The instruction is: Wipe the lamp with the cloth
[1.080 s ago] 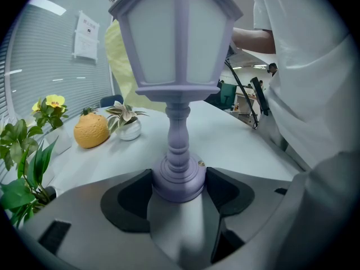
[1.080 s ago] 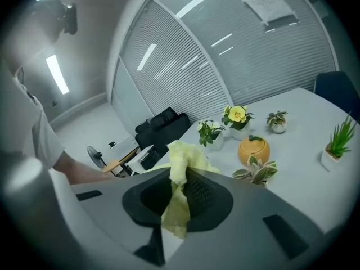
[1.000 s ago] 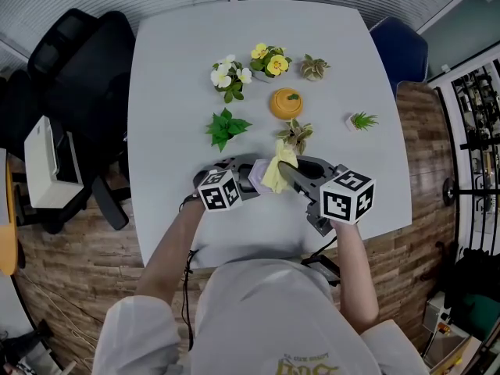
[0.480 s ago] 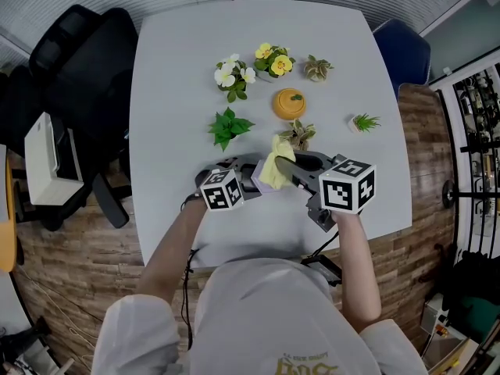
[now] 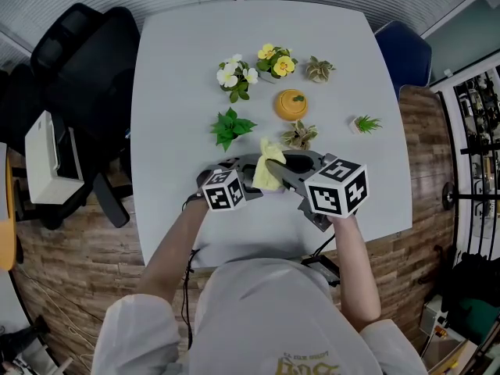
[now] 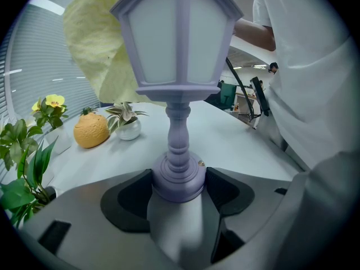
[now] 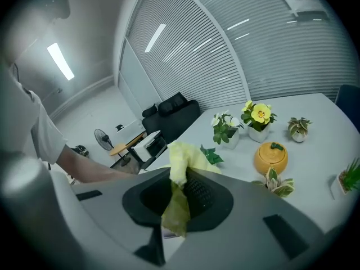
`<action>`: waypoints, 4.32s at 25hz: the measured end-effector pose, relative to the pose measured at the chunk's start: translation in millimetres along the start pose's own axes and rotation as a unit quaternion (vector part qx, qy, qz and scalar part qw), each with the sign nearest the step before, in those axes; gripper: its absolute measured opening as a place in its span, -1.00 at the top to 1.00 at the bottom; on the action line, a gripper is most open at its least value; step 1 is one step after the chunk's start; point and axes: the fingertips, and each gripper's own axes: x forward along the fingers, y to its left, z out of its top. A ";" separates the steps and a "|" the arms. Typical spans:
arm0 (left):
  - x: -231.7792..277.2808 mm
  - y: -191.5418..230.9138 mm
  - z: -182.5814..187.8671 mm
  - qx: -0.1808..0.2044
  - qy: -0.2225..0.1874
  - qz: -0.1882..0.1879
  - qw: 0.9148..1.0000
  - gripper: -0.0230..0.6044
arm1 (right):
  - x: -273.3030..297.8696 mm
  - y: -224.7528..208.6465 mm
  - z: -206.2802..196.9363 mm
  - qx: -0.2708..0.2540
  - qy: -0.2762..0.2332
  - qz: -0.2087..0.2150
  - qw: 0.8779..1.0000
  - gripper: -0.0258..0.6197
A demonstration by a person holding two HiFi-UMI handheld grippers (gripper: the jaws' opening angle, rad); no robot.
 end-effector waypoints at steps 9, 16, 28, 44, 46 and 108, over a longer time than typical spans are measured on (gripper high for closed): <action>0.0 -1.2 0.8 0.000 -0.001 0.000 1.000 -0.03 | 4.0 8.9 -1.7 -0.069 0.018 -0.031 0.997 0.75; 0.2 0.2 -0.4 0.000 -0.001 0.000 1.000 -0.03 | 6.9 15.7 -2.4 -0.110 0.021 -0.046 0.993 0.74; 0.2 -0.6 1.8 -0.001 -0.001 0.000 1.000 -0.03 | 2.3 27.8 -5.7 -0.202 0.011 -0.082 0.976 0.75; 0.6 -0.2 -0.1 -0.006 0.005 -0.003 1.000 -0.03 | -1.2 51.0 -21.4 -0.301 0.016 -0.094 0.949 0.75; 0.6 -0.4 0.1 -0.006 0.004 -0.003 1.000 -0.03 | -3.0 51.8 -23.0 -0.295 0.013 -0.091 0.951 0.75; 1.2 -0.3 -0.3 -0.007 0.004 -0.003 1.000 -0.03 | -43.3 -5.7 -65.3 -0.105 -0.043 -0.109 0.988 0.75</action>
